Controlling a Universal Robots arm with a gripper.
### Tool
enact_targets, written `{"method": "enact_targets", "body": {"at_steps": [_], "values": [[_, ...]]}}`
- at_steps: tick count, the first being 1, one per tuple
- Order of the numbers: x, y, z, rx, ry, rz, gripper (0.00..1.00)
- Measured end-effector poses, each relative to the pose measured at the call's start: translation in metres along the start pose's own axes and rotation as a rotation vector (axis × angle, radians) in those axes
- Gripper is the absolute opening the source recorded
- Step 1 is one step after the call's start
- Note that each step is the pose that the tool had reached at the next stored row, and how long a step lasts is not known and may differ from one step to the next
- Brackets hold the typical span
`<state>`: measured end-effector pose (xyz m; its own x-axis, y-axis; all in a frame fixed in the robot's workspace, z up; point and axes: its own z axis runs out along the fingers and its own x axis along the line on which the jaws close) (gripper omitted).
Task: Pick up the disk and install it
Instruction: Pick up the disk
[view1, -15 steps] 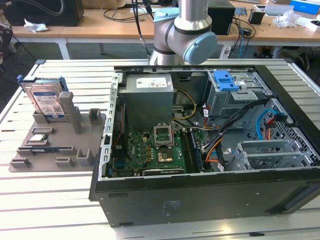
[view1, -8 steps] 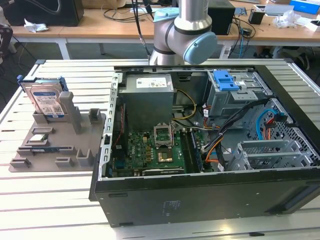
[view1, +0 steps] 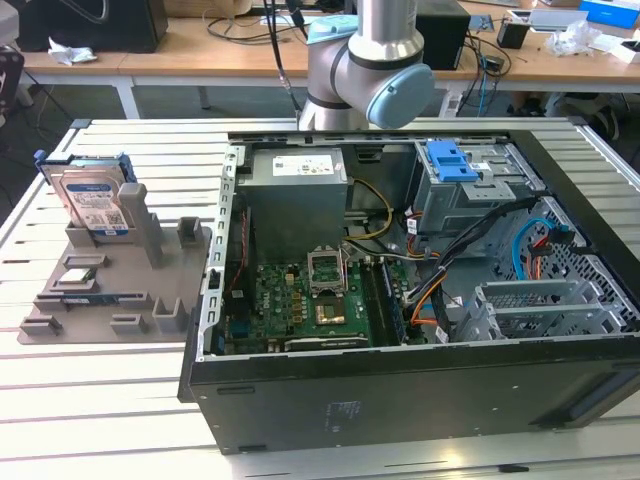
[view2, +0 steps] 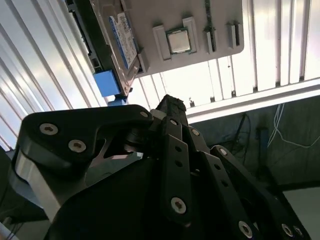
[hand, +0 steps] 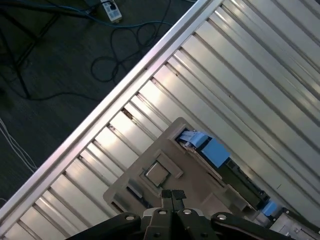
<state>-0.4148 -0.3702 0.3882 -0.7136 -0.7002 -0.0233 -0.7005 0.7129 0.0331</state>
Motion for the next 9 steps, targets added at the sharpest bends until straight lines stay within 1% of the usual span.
{"method": "enact_targets", "body": {"at_steps": [1, 4, 8, 9], "values": [[0.0, 0.0, 0.0, -0.0003, 0.0007, -0.021, 0.1], [-0.0001, 0.0, 0.0, -0.0011, 0.0024, -0.063, 0.1], [-0.0001, 0.0001, 0.0, -0.0031, 0.0052, -0.15, 0.1], [-0.0001, 0.0001, 0.0, -0.0034, 0.0056, -0.159, 0.1]]}}
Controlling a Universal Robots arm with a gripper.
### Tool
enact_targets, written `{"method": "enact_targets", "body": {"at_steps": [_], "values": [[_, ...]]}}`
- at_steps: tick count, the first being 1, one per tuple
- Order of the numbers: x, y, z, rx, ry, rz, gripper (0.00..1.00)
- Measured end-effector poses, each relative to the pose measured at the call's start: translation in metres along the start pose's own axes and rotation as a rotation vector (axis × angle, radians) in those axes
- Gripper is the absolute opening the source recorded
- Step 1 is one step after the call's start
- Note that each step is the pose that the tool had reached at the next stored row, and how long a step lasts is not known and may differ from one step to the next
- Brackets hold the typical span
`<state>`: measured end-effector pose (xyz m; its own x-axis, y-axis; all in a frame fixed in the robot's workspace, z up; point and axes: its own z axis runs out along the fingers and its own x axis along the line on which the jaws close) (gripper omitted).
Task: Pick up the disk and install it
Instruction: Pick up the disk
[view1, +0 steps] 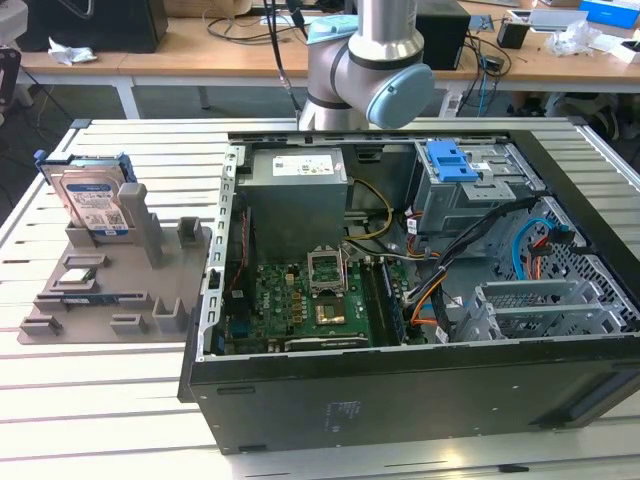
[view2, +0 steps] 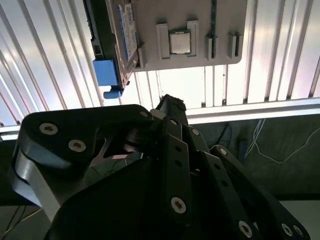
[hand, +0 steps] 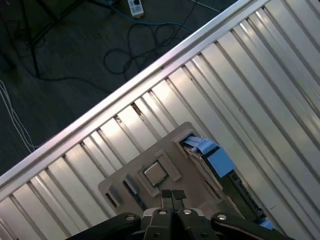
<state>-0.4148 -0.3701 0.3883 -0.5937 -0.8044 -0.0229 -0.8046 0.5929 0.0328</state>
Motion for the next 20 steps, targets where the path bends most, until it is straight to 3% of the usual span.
{"method": "enact_targets", "body": {"at_steps": [7, 15, 19, 20], "values": [[0.0, 0.0, 0.0, -0.0019, 0.0027, -0.083, 0.1], [0.0, -0.0001, 0.0, -0.005, 0.0073, -0.223, 0.1], [0.0, -0.0001, 0.0, -0.0071, 0.0104, -0.316, 0.1], [0.0, 0.0, 0.0001, -0.0082, 0.0118, -0.361, 0.1]]}}
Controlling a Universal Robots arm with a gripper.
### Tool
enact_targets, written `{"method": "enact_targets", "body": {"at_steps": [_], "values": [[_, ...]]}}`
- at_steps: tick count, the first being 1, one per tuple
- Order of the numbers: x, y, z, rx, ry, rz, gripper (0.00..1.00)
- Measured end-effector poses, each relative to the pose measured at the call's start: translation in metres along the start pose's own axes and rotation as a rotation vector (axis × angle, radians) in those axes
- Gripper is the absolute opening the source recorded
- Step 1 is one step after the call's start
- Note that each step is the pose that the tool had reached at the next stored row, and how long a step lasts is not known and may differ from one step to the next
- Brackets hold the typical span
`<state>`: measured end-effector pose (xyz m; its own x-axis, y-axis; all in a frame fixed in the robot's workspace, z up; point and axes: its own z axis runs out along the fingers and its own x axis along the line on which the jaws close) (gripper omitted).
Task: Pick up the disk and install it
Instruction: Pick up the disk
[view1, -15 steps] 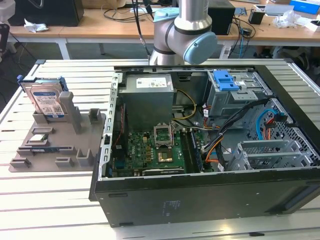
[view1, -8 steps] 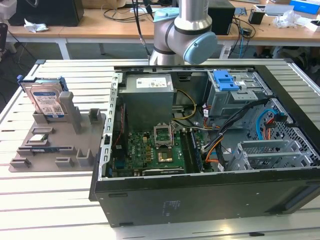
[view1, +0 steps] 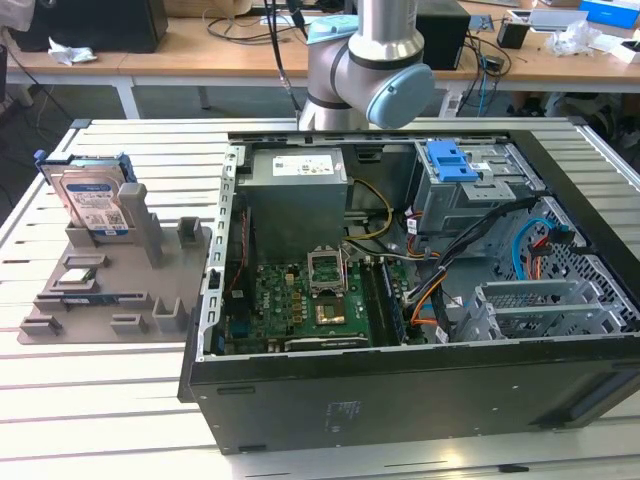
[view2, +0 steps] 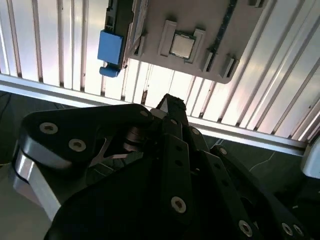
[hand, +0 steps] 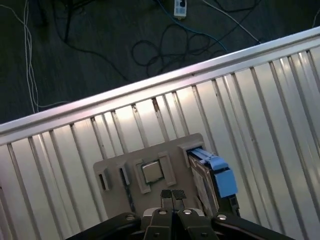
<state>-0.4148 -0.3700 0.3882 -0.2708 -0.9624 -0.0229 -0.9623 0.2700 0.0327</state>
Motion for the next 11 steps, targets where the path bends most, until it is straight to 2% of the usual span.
{"method": "enact_targets", "body": {"at_steps": [1, 5, 8, 11], "values": [[0.0, 0.0, 0.0, -0.0008, 0.0011, -0.033, 0.1], [-0.0001, 0.0, 0.0, -0.0026, 0.0037, -0.111, 0.1], [-0.0002, 0.0, 0.0, -0.0048, 0.0068, -0.205, 0.1], [-0.0002, 0.0001, -0.0001, -0.0055, 0.0079, -0.237, 0.1]]}}
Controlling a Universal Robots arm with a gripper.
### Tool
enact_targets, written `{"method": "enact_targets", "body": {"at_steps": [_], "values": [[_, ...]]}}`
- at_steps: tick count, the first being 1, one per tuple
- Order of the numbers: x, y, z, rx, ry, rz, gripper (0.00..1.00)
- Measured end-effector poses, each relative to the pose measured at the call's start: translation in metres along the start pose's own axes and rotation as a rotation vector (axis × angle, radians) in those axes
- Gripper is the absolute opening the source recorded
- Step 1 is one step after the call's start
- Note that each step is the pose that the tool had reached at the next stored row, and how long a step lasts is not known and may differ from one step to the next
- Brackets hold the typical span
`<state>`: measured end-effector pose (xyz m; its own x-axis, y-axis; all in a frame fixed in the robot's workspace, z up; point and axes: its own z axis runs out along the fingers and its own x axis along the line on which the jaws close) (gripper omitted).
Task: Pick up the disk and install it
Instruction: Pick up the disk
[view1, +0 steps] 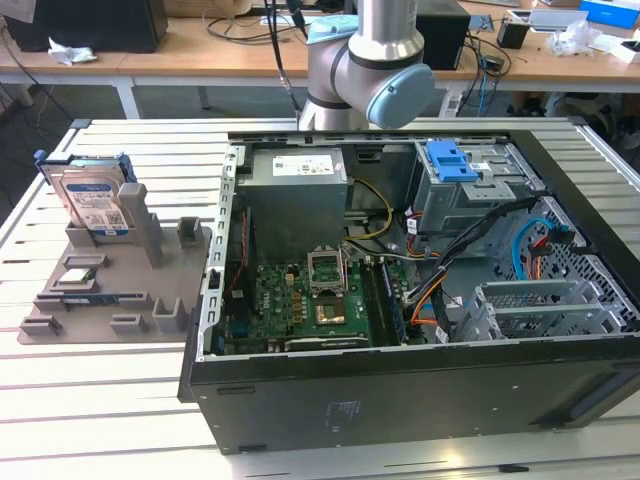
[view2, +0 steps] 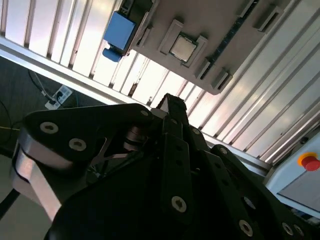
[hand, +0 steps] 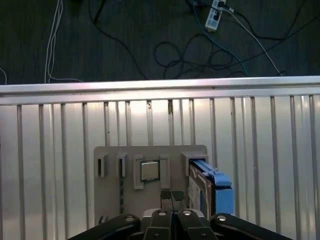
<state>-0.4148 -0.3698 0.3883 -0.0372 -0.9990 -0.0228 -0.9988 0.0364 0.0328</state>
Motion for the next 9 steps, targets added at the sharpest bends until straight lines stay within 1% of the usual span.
{"method": "enact_targets", "body": {"at_steps": [4, 5, 6, 7, 8, 9], "values": [[0.0, 0.0, 0.0, 0.0, 0.0, -0.001, 0.11], [0.0, 0.0, 0.0, 0.0, -0.0001, -0.001, 0.16], [0.0, 0.0, 0.0, 0.0, 0.0, -0.001, 0.16], [0.0, 0.0, 0.0, 0.0, 0.0, -0.002, 0.29], [0.0, 0.0, 0.0, 0.0, 0.0, -0.002, 0.29], [0.0, 0.0, 0.0, 0.0, 0.0, -0.002, 0.35]]}}
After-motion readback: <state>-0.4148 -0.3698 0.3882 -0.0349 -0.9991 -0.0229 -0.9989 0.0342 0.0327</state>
